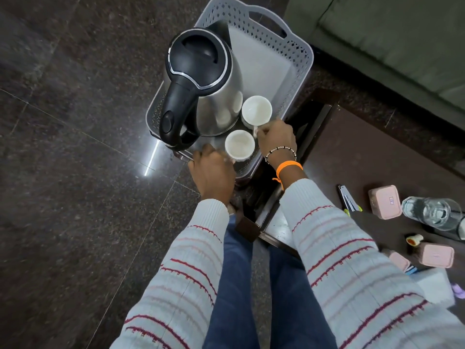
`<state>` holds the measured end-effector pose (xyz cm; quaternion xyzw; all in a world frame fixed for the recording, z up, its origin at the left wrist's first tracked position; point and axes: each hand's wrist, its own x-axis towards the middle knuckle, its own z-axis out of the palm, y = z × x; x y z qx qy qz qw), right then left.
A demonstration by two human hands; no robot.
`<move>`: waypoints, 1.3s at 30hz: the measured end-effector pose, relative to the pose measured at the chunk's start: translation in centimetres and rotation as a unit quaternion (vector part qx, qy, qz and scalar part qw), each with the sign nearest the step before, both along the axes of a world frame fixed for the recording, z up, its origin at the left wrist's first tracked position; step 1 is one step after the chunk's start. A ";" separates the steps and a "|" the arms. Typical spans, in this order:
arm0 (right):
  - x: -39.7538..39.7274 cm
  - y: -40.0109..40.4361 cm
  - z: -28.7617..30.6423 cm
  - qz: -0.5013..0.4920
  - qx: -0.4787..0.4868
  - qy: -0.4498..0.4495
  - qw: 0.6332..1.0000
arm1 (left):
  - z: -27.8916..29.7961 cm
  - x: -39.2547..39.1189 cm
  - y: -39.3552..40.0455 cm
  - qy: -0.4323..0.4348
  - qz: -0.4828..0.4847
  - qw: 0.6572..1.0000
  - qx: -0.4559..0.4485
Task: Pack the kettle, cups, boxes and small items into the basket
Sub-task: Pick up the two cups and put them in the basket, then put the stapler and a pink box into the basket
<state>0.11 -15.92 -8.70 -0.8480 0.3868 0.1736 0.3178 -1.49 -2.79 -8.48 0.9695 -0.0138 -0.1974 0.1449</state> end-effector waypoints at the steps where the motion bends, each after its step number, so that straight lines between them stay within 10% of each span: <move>1: -0.5 -0.1 0.2 -0.008 0.012 -0.023 1.000 | 0.5 -0.2 -0.2 -0.014 0.018 1.000 -0.019; 12: -12.6 -3.8 1.3 -0.096 0.084 -0.098 0.987 | 3.1 -8.3 -5.8 0.069 0.059 0.975 -0.204; 27: -32.1 -16.9 -4.3 -0.245 0.077 -0.022 0.966 | -4.0 -20.8 -19.2 0.325 -0.198 0.922 -0.074; 39: -33.5 -24.8 -9.9 -0.264 0.053 -0.036 0.962 | -10.1 -23.4 -27.3 0.304 -0.210 0.929 0.000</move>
